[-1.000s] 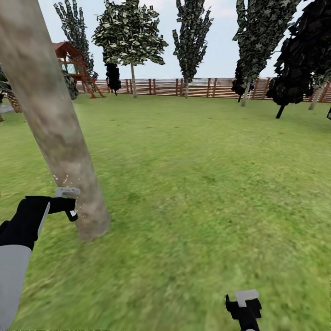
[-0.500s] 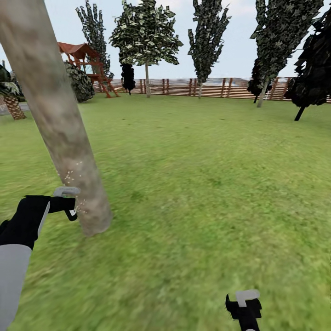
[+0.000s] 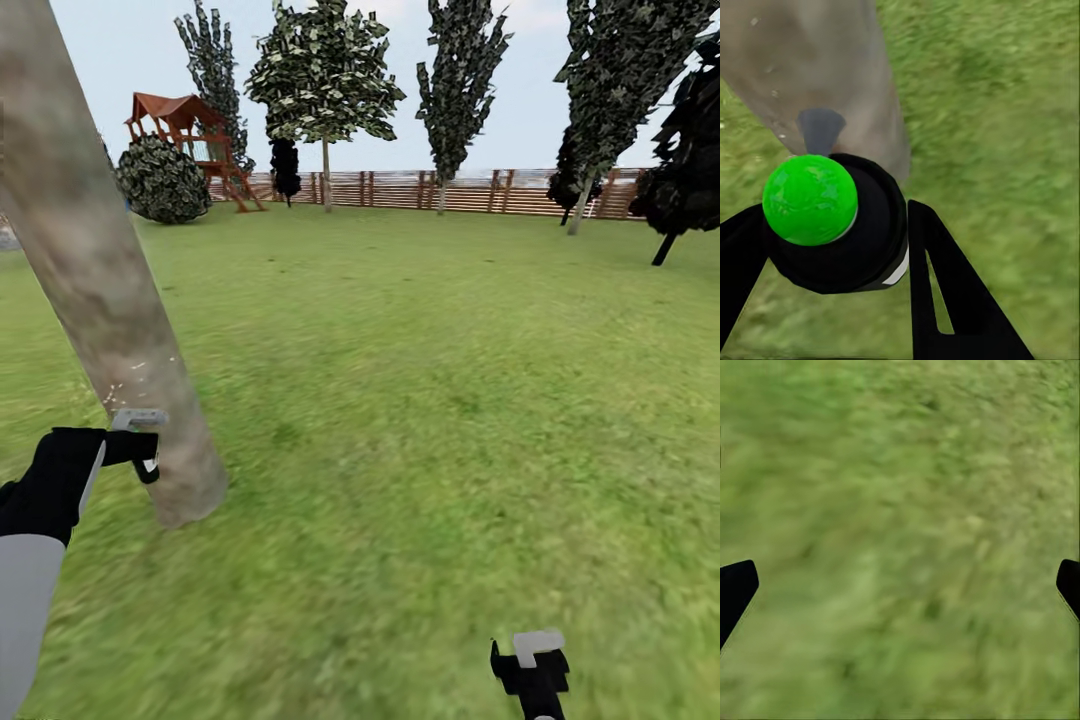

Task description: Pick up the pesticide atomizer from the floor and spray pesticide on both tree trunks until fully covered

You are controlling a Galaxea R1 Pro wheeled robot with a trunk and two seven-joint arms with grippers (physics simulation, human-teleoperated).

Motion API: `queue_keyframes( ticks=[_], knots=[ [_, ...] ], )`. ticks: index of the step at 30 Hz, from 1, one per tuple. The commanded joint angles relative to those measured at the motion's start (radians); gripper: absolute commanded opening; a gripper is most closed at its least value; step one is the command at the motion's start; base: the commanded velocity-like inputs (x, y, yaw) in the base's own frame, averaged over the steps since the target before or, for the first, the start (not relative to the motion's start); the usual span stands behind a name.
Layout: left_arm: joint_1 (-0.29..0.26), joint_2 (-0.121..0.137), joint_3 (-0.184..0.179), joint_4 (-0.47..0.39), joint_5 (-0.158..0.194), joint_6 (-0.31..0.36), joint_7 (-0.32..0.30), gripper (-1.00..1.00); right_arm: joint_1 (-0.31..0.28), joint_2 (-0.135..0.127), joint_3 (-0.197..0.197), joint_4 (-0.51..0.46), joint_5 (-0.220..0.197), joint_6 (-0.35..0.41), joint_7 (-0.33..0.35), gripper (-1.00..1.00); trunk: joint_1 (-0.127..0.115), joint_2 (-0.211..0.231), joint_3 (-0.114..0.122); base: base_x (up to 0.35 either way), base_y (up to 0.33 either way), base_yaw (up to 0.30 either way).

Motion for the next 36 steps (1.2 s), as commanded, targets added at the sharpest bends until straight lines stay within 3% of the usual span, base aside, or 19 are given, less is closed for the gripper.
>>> queue_keyframes(
  ticks=[1, 4, 9, 18, 24, 28, 30, 36],
  knots=[
    [0.0, 0.002, 0.003, -0.001, -0.009, 0.003, -0.008, -1.0, -0.001, 0.0, -0.008, 0.001, 0.011, -0.004, -0.002, 1.0, 0.0, 0.0, -0.001, 0.235, -0.199, 0.263],
    [0.003, 0.004, 0.005, 0.001, -0.009, 0.002, -0.005, -1.0, -0.001, 0.0, -0.008, 0.002, 0.011, -0.004, -0.002, 1.0, 0.0, 0.0, -0.001, 0.21, -0.209, 0.273],
    [0.005, 0.002, 0.004, 0.013, -0.007, 0.0, 0.087, -1.0, -0.001, 0.0, -0.008, 0.003, 0.011, -0.004, -0.001, 1.0, 0.0, 0.0, -0.001, 0.056, -0.26, 0.277],
    [0.006, -0.005, 0.001, 0.019, -0.004, 0.0, 0.093, -1.0, -0.001, 0.0, -0.008, 0.003, 0.012, -0.004, -0.001, 1.0, 0.0, 0.0, -0.001, 0.001, -0.271, 0.274],
    [0.006, -0.007, 0.0, 0.021, -0.004, 0.001, 0.093, -1.0, -0.001, 0.001, -0.008, 0.003, 0.011, -0.004, -0.001, 1.0, 0.0, 0.0, -0.001, 0.0, -0.273, 0.059],
    [0.067, -0.007, 0.003, 0.024, -0.005, -0.006, 0.097, -1.0, -0.001, 0.002, -0.008, 0.003, 0.013, -0.004, -0.001, 1.0, 0.0, 0.0, -0.001, 0.0, -0.273, 0.008],
    [0.086, -0.011, 0.006, 0.089, 0.001, -0.015, 0.125, -1.0, -0.001, 0.002, -0.008, 0.003, 0.013, -0.004, -0.001, 1.0, 0.0, 0.0, -0.001, 0.0, -0.273, 0.174],
    [0.087, -0.037, 0.015, 0.141, 0.002, -0.081, 0.165, -1.0, -0.001, 0.002, -0.008, 0.003, 0.012, -0.004, -0.001, 1.0, 0.0, 0.0, -0.001, 0.041, -0.271, 0.208]
  ],
)
